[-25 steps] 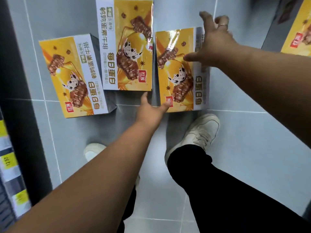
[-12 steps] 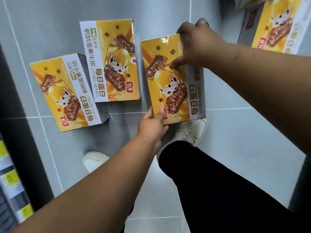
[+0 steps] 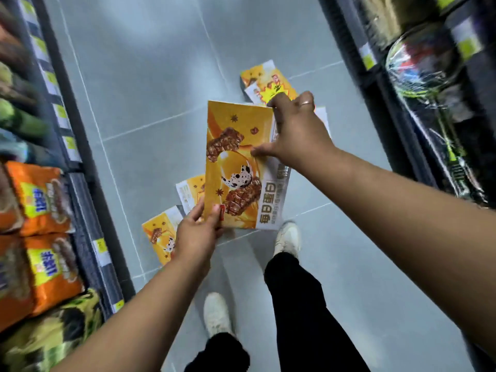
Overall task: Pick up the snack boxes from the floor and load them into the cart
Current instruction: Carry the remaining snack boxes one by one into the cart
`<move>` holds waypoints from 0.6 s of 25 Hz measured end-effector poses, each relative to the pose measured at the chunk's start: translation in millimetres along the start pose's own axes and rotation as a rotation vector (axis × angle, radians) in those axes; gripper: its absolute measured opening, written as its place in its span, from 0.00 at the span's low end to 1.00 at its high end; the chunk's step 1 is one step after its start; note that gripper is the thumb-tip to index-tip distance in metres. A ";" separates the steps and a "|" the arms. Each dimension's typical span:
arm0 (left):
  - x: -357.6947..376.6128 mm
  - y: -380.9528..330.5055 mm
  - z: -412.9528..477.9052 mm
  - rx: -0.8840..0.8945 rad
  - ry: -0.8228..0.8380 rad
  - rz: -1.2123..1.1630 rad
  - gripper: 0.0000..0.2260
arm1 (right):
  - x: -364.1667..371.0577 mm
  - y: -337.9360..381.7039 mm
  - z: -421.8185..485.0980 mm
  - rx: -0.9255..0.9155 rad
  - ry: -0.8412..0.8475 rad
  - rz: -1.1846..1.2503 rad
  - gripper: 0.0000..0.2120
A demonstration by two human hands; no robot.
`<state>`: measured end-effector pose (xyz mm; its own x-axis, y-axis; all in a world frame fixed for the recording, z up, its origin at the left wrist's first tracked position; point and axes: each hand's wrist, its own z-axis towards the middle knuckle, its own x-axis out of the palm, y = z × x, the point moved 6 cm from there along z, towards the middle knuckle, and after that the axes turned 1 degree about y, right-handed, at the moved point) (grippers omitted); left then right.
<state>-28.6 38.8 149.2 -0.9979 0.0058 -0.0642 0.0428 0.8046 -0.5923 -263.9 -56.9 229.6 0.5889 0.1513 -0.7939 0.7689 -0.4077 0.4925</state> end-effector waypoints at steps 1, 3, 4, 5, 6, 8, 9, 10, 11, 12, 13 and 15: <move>-2.6 -29.2 -25.0 0.063 0.047 0.017 0.20 | -37.9 15.6 -21.1 0.007 -0.063 0.029 0.40; -5.6 -89.0 -75.7 0.213 0.120 0.063 0.20 | -111.6 47.8 -69.6 0.024 -0.193 0.081 0.38; -4.1 -113.9 -97.9 0.271 0.151 0.076 0.20 | -142.9 59.9 -93.9 0.033 -0.261 0.102 0.38; -0.5 -137.5 -127.5 0.331 0.192 0.094 0.21 | -176.2 71.7 -126.9 0.030 -0.334 0.114 0.37; 3.9 -157.0 -159.0 0.389 0.231 0.111 0.21 | -206.1 78.7 -162.3 0.029 -0.398 0.130 0.37; 16.7 -195.9 -216.8 0.524 0.329 0.169 0.21 | -262.0 79.6 -226.1 0.050 -0.541 0.179 0.35; 23.4 -211.3 -246.1 0.599 0.377 0.225 0.21 | -284.2 75.9 -260.6 0.075 -0.597 0.199 0.34; 32.8 -226.7 -276.5 0.687 0.403 0.297 0.22 | -304.4 69.7 -294.3 0.098 -0.648 0.219 0.33; 42.3 -240.5 -305.7 0.776 0.417 0.364 0.22 | -320.7 63.3 -324.6 0.123 -0.685 0.242 0.33; 53.3 -251.4 -335.7 0.861 0.433 0.423 0.21 | -335.6 56.6 -356.0 0.154 -0.719 0.265 0.32; 68.6 -260.0 -372.0 0.955 0.459 0.490 0.21 | -354.1 49.3 -395.4 0.181 -0.772 0.285 0.32; 102.0 -266.2 -447.9 1.135 0.516 0.628 0.23 | -384.1 30.4 -477.1 0.233 -0.896 0.331 0.30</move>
<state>-163.4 91.2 660.0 -0.6918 0.5968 -0.4066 0.2521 -0.3280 -0.9104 -347.8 302.2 719.5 0.2847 -0.7022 -0.6526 0.4738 -0.4887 0.7326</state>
